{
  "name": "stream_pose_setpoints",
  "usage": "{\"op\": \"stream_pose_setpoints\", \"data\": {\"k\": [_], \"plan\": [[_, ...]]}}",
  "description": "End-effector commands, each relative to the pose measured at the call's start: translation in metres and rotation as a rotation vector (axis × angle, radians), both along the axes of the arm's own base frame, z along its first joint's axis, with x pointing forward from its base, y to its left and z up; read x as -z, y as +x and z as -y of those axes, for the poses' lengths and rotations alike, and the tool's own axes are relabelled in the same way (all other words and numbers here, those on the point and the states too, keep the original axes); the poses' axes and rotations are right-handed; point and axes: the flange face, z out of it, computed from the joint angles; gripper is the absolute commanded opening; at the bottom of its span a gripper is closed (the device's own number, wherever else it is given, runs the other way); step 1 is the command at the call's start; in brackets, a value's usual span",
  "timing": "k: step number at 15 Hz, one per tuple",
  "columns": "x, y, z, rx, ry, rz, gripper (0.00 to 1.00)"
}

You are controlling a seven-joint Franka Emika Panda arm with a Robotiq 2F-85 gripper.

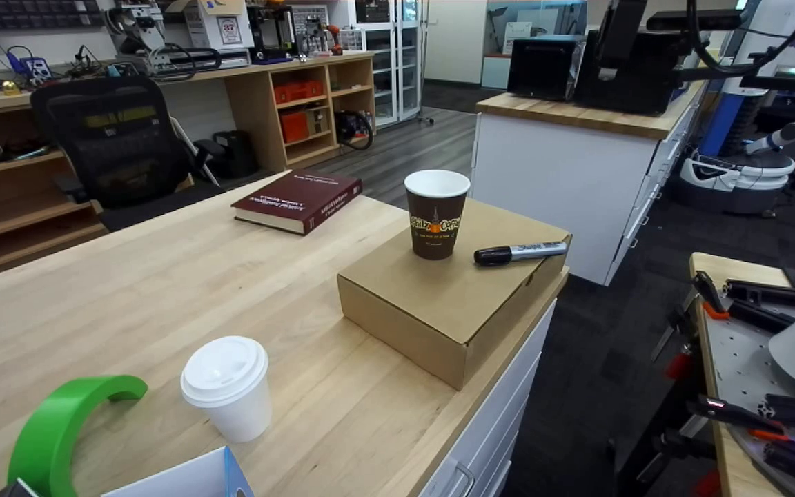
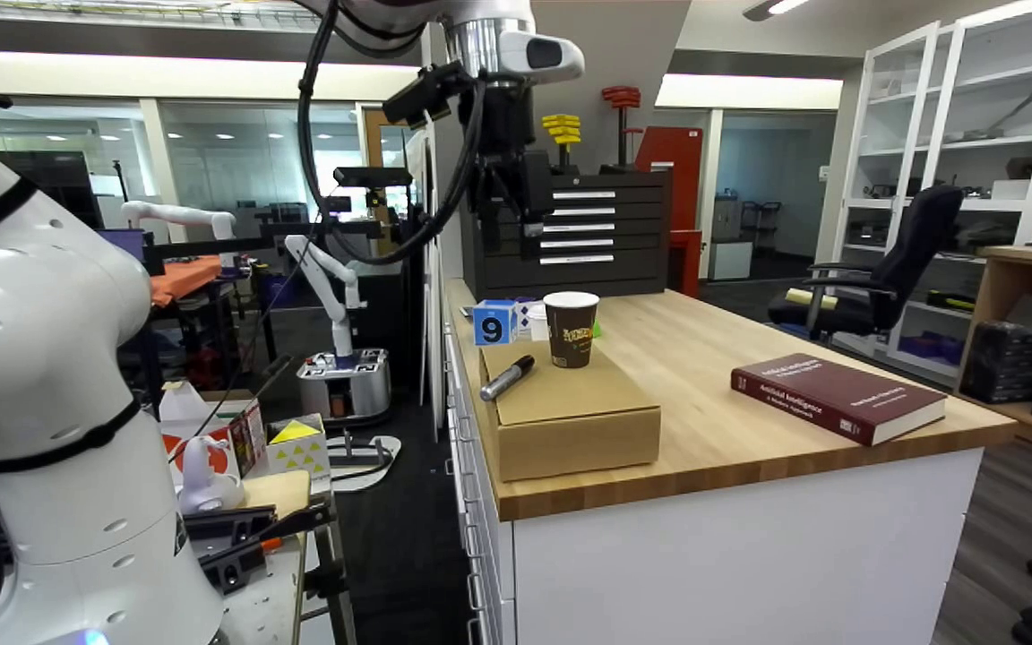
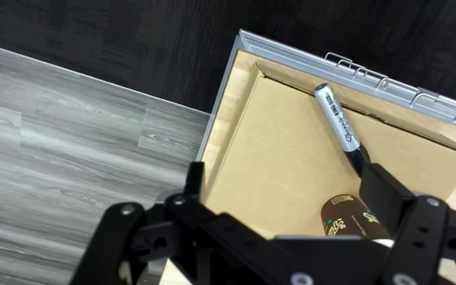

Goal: Put the marker in the cup

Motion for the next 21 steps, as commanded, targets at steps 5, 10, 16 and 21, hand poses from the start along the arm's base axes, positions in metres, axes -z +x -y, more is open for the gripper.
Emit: {"op": "stream_pose_setpoints", "data": {"k": [5, 10, 16, 21], "plan": [[0.040, 0.002, -0.058, -0.273, -0.136, 0.012, 1.00], [0.067, -0.005, -0.085, -0.384, -0.176, 0.004, 1.00], [0.094, -0.008, -0.095, -0.471, -0.168, 0.010, 1.00], [0.121, 0.002, -0.102, -0.515, -0.144, 0.013, 1.00]]}}
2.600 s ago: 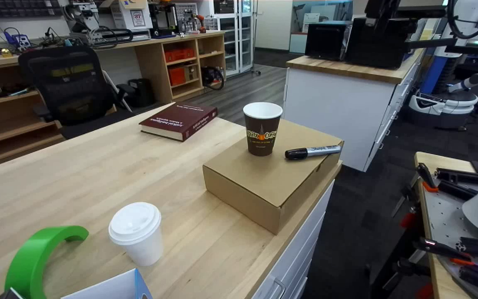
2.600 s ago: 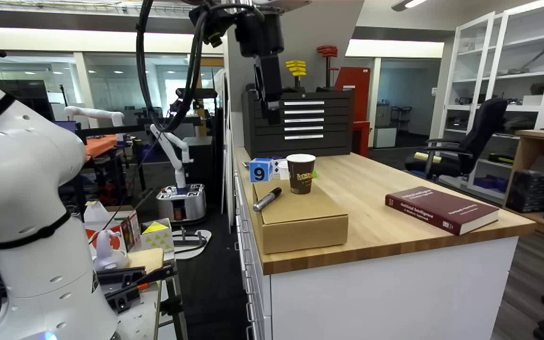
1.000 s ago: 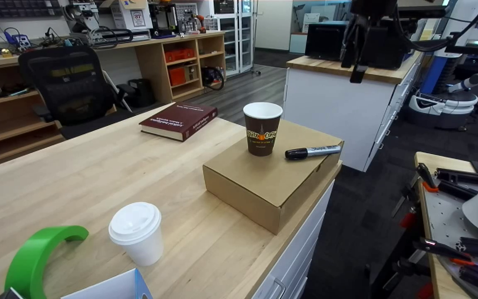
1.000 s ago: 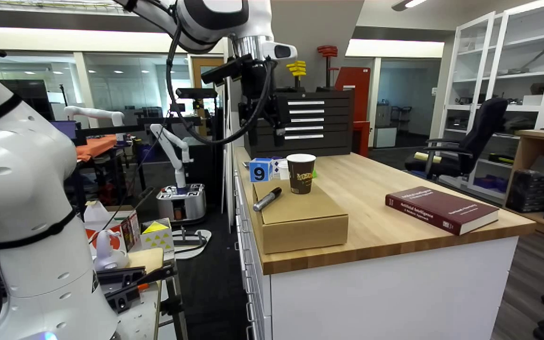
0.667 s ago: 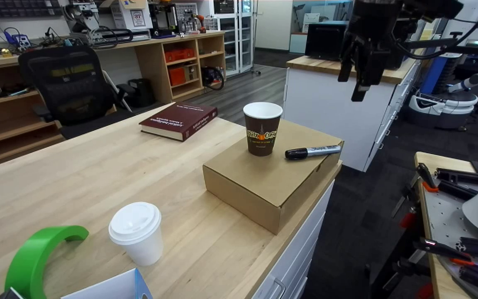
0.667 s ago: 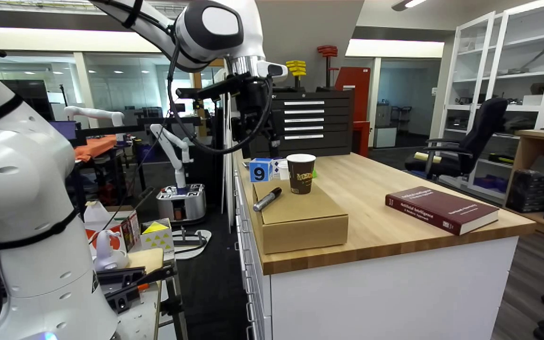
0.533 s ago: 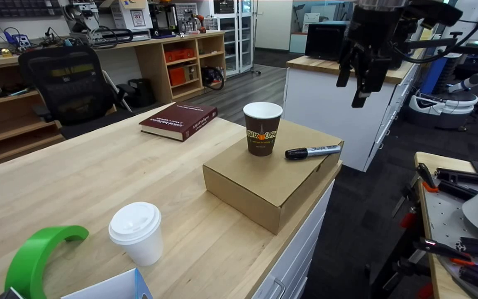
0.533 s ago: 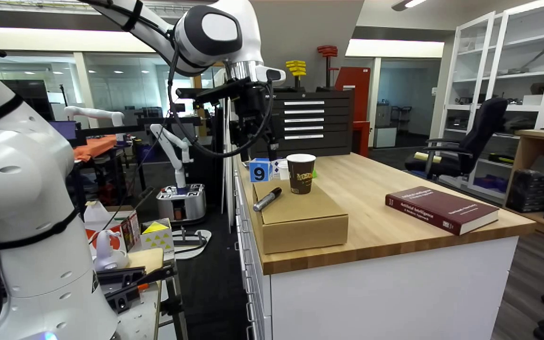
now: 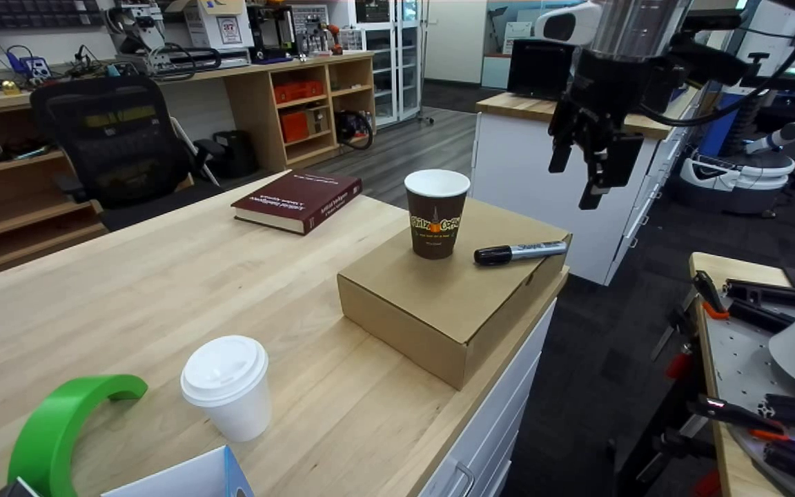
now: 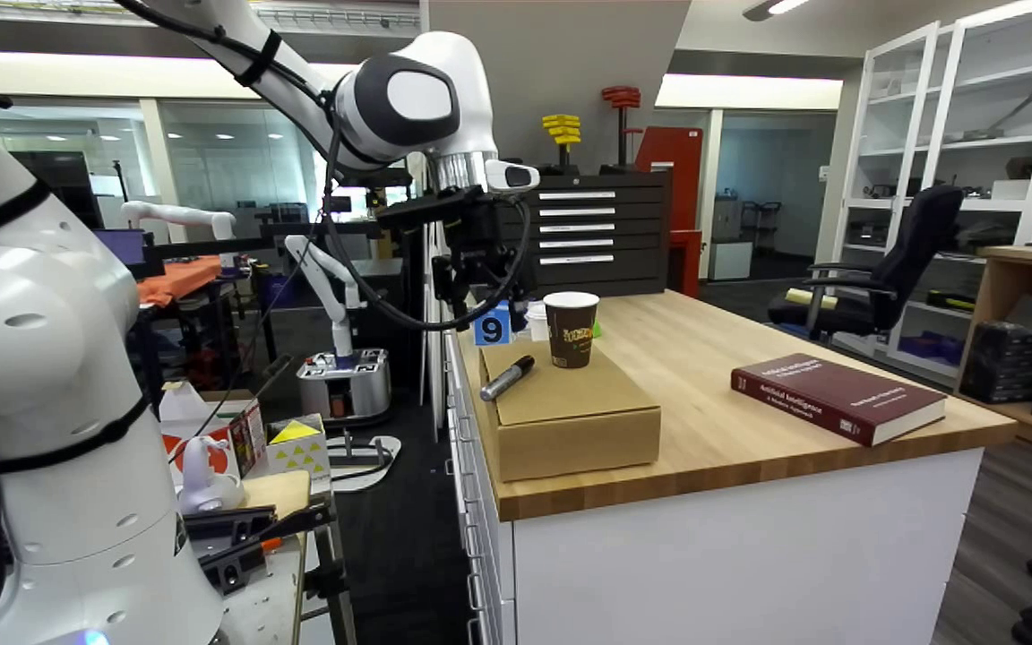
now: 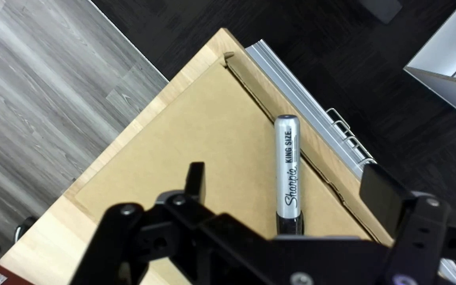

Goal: Put the marker in the cup

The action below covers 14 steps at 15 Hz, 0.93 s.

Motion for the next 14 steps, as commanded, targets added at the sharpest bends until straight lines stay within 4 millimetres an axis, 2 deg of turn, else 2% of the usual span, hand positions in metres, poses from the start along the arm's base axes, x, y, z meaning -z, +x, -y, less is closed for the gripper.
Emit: {"op": "stream_pose_setpoints", "data": {"k": [1, 2, 3, 6, 14], "plan": [[0.020, 0.009, -0.007, -0.048, 0.021, 0.010, 1.00], [0.024, 0.011, -0.009, -0.034, 0.018, 0.002, 1.00], [0.016, 0.007, -0.005, -0.022, 0.008, -0.003, 1.00], [0.026, 0.010, -0.007, -0.026, 0.008, -0.017, 1.00], [0.033, 0.014, -0.013, -0.046, 0.000, -0.022, 1.00]]}}
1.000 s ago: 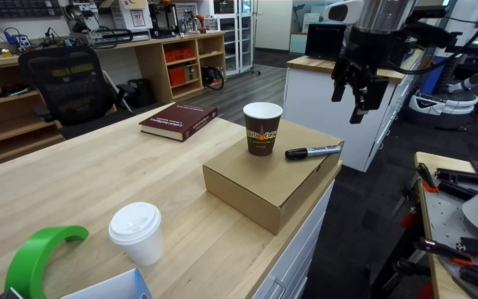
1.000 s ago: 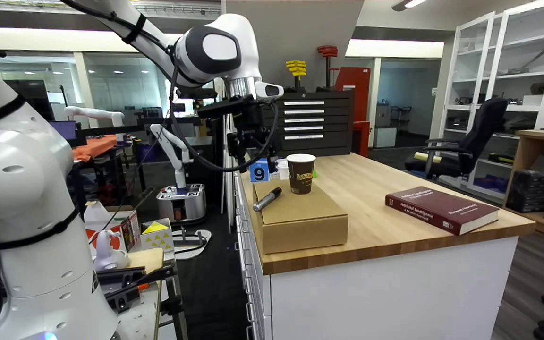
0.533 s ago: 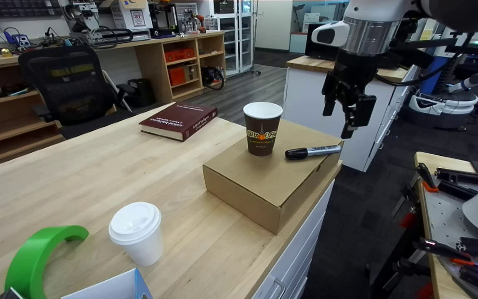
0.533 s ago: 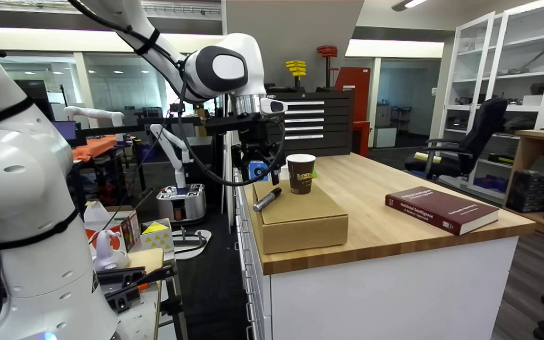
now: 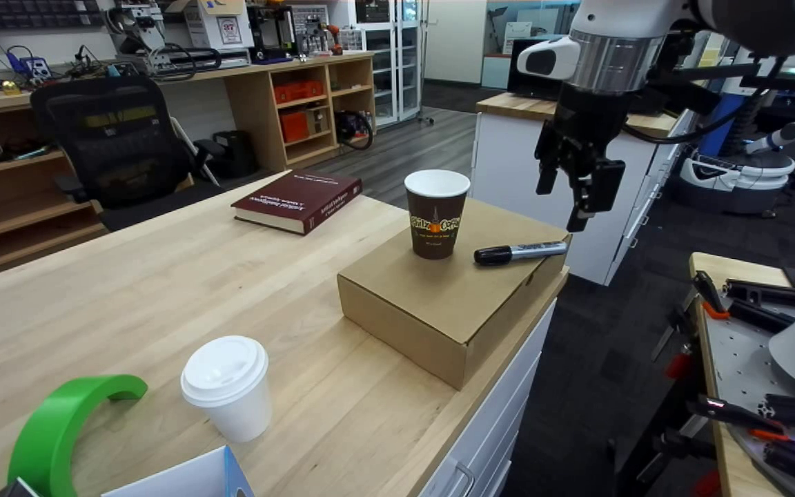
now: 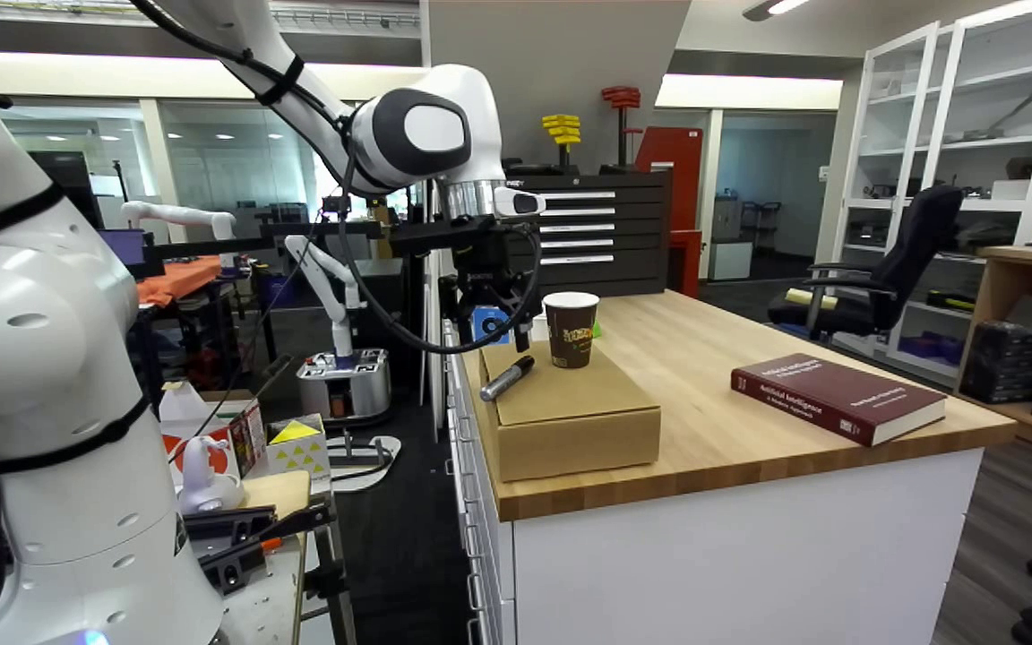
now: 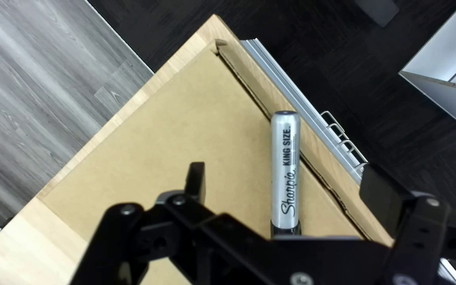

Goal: Put the marker in the cup

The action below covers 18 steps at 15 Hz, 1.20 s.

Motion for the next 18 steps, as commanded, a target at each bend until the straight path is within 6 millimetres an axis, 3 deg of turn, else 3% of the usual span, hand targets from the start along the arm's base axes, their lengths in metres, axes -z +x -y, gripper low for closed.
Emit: {"op": "stream_pose_setpoints", "data": {"k": [1, 16, 17, 18], "plan": [[0.008, 0.005, -0.006, -0.026, -0.003, -0.002, 1.00], [0.051, 0.019, -0.012, -0.078, 0.030, -0.019, 1.00], [0.053, 0.019, -0.011, -0.076, 0.033, -0.023, 0.75], [0.053, 0.018, -0.011, -0.078, 0.035, -0.023, 0.74]]}}
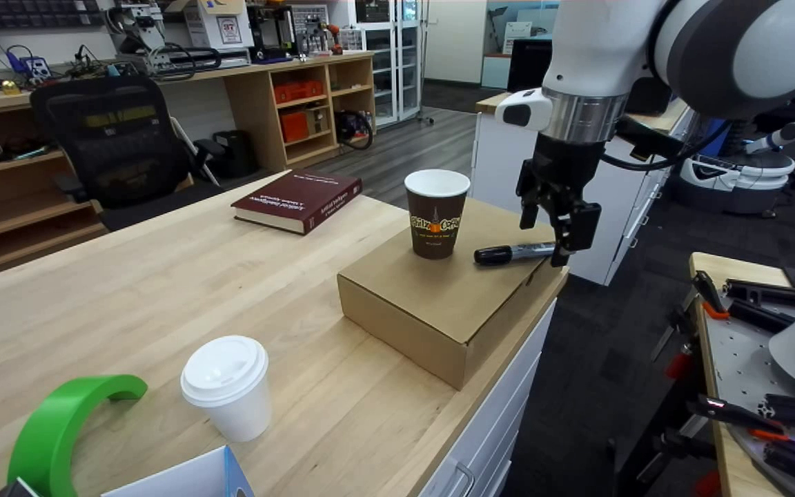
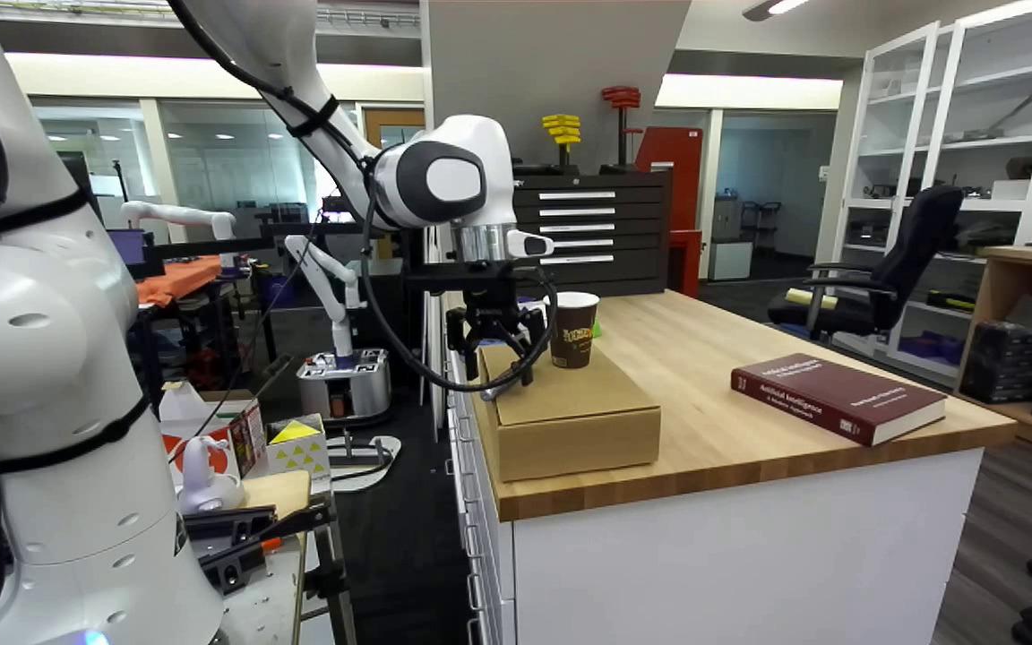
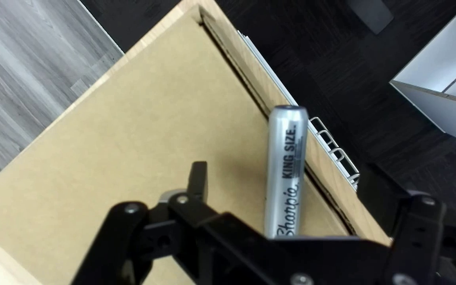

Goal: Put the marker in the cup

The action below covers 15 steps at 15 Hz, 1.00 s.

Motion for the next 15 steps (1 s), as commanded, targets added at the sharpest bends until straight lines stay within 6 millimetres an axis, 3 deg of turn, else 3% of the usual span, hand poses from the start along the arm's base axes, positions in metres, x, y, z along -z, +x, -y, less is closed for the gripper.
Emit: {"op": "stream_pose_setpoints", "data": {"k": [1, 11, 15], "plan": [[0.002, 0.003, 0.000, -0.014, 0.019, 0.010, 0.67], [-0.005, 0.000, 0.007, 0.001, 0.026, 0.013, 0.02], [-0.020, 0.001, 0.015, 0.000, 0.006, 0.009, 0.06]]}}
